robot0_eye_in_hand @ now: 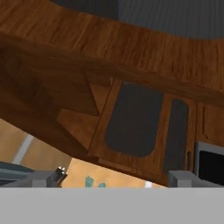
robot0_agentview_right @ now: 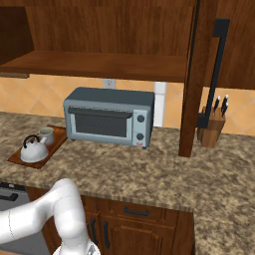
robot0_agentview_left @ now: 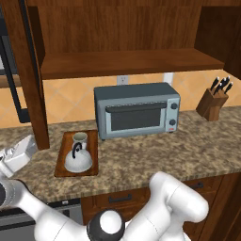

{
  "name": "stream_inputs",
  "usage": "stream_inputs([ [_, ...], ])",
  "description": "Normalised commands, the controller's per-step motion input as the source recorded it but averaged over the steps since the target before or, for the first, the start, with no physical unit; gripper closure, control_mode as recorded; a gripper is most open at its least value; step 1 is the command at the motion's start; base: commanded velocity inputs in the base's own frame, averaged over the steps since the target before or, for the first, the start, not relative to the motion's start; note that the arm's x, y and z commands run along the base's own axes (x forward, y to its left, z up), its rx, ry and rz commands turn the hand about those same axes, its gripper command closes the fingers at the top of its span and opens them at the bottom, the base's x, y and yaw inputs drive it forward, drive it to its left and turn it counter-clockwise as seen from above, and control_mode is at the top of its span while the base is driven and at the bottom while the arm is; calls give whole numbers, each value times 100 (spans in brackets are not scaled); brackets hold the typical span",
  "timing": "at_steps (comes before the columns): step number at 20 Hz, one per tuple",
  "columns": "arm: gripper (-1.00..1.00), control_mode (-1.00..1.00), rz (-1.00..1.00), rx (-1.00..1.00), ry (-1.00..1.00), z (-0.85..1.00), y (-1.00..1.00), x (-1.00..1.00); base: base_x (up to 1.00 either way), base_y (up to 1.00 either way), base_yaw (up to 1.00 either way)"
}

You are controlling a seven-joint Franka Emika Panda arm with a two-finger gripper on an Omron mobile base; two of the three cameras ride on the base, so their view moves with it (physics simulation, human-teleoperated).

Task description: Pick the kettle from the counter and place it on the tray. Then pick the mug from the cabinet and place it on the tray. Then close the cabinet doors.

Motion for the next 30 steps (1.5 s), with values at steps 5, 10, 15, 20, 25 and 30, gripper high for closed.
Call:
stream_inputs([
  [5,-100,-100,0,-4,4,-6,1,11,0,0,0],
  [10,-100,-100,0,-6,15,1,4,17,0,0,0],
  [15,-100,-100,0,-22,22,0,21,15,0,0,0],
  [20,-100,-100,0,-21,22,-3,26,18,0,0,0],
  [25,-100,-100,0,-7,7,-20,11,9,0,0,0],
  [30,-100,-100,0,-9,14,1,15,12,0,0,0],
])
